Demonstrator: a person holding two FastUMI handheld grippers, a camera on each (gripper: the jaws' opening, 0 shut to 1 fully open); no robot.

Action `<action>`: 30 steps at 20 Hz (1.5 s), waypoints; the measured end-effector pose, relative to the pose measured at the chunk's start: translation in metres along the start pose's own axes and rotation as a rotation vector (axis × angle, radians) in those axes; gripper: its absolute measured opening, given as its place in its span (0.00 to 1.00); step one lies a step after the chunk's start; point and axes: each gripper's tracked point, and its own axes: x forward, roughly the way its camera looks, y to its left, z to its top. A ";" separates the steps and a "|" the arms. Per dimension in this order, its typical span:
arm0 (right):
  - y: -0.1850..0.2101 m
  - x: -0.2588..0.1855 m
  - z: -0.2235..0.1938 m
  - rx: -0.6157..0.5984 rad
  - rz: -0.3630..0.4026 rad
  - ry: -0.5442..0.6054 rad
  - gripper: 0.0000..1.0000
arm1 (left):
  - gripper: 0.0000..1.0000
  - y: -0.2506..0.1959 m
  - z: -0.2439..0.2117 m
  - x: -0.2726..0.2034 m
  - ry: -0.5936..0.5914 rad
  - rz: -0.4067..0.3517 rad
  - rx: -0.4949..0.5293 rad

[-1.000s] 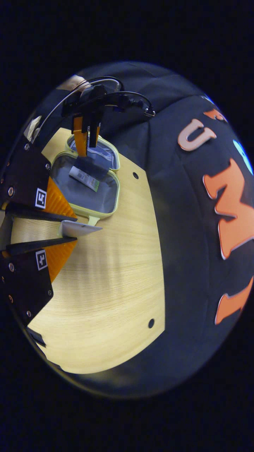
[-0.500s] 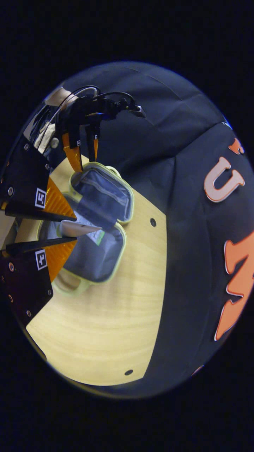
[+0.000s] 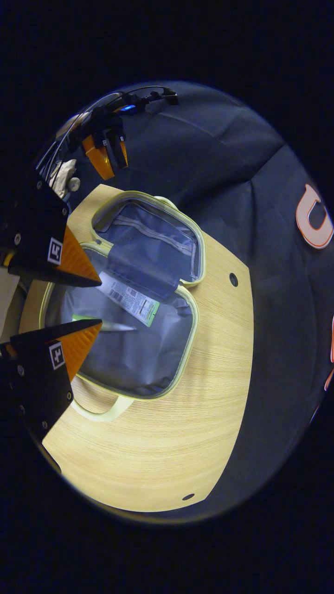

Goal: First open the suitcase, pack the skin care products into it, and then close the suitcase.

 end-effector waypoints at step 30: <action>-0.015 -0.024 0.010 0.079 -0.055 -0.081 0.96 | 0.95 0.117 0.094 0.152 -0.218 -0.340 -0.828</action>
